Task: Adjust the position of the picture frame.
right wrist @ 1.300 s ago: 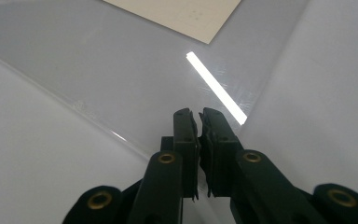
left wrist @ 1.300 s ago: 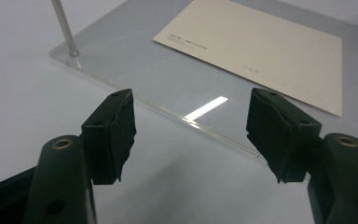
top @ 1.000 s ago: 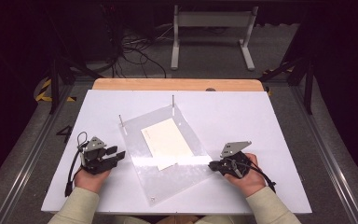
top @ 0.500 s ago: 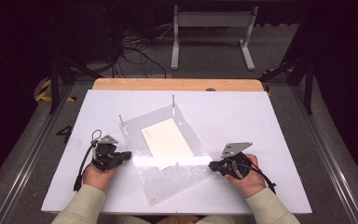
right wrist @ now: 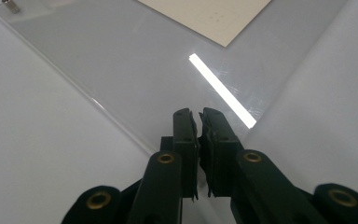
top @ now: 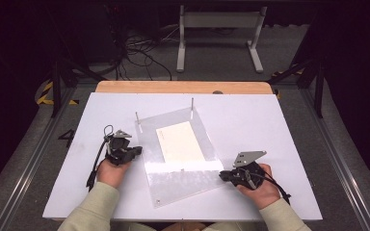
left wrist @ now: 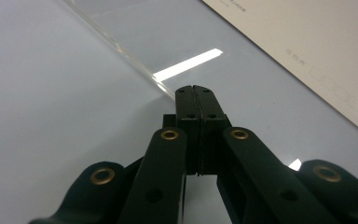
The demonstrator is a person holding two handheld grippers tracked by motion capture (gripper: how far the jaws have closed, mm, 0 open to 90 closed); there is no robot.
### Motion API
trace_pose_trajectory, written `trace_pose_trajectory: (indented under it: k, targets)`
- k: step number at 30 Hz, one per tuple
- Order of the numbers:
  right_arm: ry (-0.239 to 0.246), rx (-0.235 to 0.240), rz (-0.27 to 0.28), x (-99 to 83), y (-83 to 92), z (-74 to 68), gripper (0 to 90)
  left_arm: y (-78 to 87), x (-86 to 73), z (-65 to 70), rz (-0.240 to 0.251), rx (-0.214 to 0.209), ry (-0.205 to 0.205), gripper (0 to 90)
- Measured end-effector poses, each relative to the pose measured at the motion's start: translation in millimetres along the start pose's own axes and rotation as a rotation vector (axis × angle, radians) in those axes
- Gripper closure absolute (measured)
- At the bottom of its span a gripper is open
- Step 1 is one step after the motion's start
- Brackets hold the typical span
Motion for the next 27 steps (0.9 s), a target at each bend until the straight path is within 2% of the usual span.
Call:
trace_pose_trajectory:
  k: [2, 8, 12, 14, 16, 19, 20, 21, 22, 23, 25, 26, 27]
  targets:
    - [0.0, 0.0, 0.0, -2.7, 2.6, -3.2, 83.7, -6.6, 4.8, 3.6, 0.02, 0.017, -0.007, 90.0]
    - [0.005, 0.004, -0.006, -11.5, 11.0, -15.7, 83.7, -21.7, 16.1, 12.5, 0.049, 0.007, -0.009, 90.0]
    - [0.005, 0.009, -0.005, -16.4, 15.4, -23.0, 83.7, -30.2, 21.7, 19.3, 0.064, -0.001, -0.041, 89.9]
    - [0.005, 0.01, -0.006, -18.1, 17.0, -26.0, 83.7, -32.7, 23.7, 21.5, 0.069, 0.006, -0.073, 89.9]
    - [0.005, 0.014, -0.005, -19.2, 17.9, -27.8, 83.7, -34.5, 24.0, 23.9, 0.077, 0.008, -0.086, 90.0]
    - [-0.001, 0.018, -0.001, -20.2, 18.3, -28.8, 83.7, -31.9, 23.3, 22.7, 0.081, 0.008, -0.076, 87.5]
    - [-0.001, 0.02, -0.002, -20.2, 18.3, -28.6, 83.7, -28.3, 22.3, 20.8, 0.084, -0.004, -0.062, 80.1]
    - [0.001, 0.021, -0.001, -20.1, 18.2, -28.7, 83.6, -26.1, 21.0, 20.7, 0.081, -0.035, -0.039, 74.0]
    - [0.003, 0.02, -0.001, -20.1, 18.2, -28.7, 83.6, -22.4, 19.8, 20.2, 0.073, -0.089, -0.032, 70.3]
    - [0.007, 0.021, -0.001, -20.1, 18.1, -28.6, 83.6, -17.9, 18.3, 21.6, 0.071, -0.124, -0.036, 67.4]
    - [0.006, 0.026, 0.003, -20.4, 17.9, -28.1, 83.6, -5.5, 14.1, 31.0, 0.067, -0.155, -0.099, 65.5]
    - [0.006, 0.029, 0.006, -20.5, 17.7, -27.7, 83.6, 4.3, 11.5, 38.1, 0.078, -0.168, -0.162, 64.8]
    - [0.008, 0.032, 0.009, -20.5, 17.6, -27.2, 83.6, 10.5, 9.1, 42.9, 0.097, -0.185, -0.19, 64.5]
Point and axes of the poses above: each handheld gripper's, and its own axes: y roughly backward along the jaws, x roughly out of its top, z roughly to its right, the point moved 3 cm from there along -y, roughly forward along the jaws, and after that the axes turned 5 degrees about y, right-handed, at the moved point
